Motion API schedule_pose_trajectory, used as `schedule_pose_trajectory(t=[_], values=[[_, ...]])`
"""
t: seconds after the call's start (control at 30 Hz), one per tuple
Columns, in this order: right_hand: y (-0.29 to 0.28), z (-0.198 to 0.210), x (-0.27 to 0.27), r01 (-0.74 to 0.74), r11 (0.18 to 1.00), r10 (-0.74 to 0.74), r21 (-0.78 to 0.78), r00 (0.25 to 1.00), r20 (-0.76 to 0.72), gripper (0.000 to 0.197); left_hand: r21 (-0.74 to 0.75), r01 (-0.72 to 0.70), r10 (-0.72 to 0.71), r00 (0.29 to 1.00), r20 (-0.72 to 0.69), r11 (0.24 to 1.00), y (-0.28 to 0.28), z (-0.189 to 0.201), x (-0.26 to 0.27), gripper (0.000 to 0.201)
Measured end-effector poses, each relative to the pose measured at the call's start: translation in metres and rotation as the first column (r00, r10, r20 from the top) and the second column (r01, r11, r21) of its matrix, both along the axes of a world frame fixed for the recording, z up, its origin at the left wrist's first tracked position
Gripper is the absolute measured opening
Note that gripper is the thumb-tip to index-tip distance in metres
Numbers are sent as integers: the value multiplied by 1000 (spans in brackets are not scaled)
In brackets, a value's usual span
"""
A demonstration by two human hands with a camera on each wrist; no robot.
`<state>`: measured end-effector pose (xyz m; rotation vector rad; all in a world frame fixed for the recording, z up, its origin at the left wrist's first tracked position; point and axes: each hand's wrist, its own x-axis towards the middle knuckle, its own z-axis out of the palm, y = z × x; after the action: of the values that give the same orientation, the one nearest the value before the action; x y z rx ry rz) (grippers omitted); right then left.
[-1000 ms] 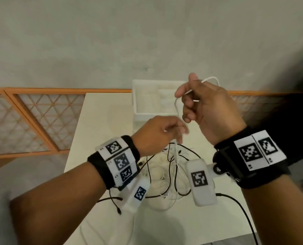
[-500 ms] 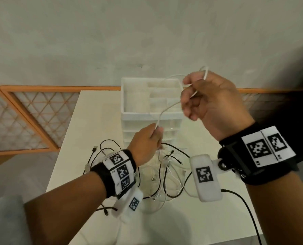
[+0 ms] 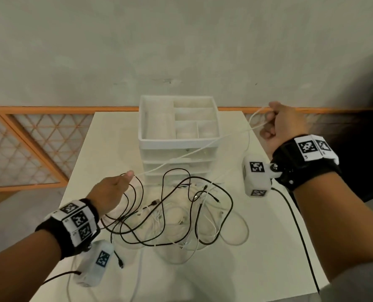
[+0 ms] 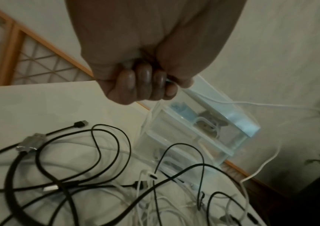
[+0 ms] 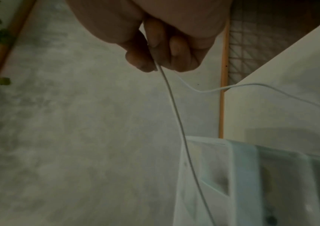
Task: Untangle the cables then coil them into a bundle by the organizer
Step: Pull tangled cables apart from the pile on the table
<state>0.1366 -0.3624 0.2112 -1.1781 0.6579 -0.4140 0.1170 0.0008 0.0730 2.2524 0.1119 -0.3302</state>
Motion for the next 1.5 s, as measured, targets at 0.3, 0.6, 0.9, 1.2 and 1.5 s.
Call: schedule_pose_trajectory(t=[0.3,0.6,0.9,1.2,1.5], values=[[20,28,24,20,971,28,-237,980,198,25,148,-159,167,985,-41,976,12,-31,2,44],[-8,13,37,-67,958,113,-280,981,155,51,-83,-220,217,975,-46,972,-5,-34,12,21],[-5,-112,-20,-446,601,128,-663,873,-471,72,-400,11,29,995,94,916,-24,28,4,15],[56,-123,-28,-762,99,237,-640,642,-729,37,-79,453,-416,864,283,888,-52,83,-18,33],[90,-180,-82,-602,100,375,-792,760,-531,47,324,69,-64,998,-24,944,-5,-22,-32,18]])
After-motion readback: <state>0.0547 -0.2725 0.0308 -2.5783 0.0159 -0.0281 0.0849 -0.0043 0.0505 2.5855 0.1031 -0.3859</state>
